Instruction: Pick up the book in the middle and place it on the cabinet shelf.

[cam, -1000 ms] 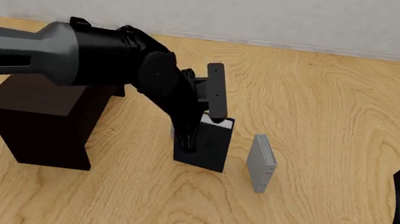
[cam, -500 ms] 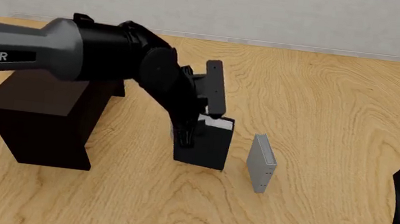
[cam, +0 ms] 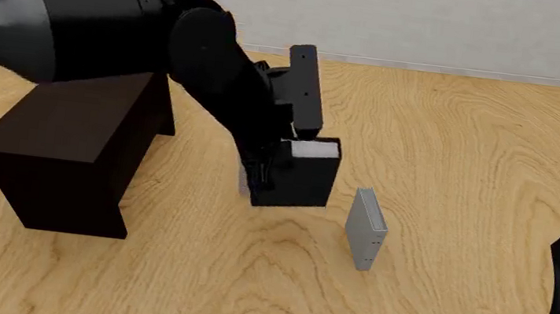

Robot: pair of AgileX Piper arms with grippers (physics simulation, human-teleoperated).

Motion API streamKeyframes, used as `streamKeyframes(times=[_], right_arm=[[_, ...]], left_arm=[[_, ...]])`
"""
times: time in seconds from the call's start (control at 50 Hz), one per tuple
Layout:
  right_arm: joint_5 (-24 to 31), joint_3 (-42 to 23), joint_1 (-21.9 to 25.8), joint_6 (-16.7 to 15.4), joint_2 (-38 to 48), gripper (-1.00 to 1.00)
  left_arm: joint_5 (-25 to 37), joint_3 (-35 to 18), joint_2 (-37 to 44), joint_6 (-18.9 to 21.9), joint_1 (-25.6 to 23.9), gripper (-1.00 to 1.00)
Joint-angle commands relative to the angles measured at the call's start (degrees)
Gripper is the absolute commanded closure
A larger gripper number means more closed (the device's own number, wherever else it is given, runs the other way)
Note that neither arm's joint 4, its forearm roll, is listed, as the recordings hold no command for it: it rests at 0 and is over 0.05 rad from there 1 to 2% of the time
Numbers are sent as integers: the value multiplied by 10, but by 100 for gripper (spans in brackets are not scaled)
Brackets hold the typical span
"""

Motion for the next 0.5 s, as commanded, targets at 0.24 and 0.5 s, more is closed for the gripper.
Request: streamKeyframes(times=[0.24,0.5], right_arm=[[0,0,0,1,0,-100],[2,0,0,1,-3,-100]], left_arm=[[59,-83,-114,108,79,100],[-38,22,-195,144,131,100]])
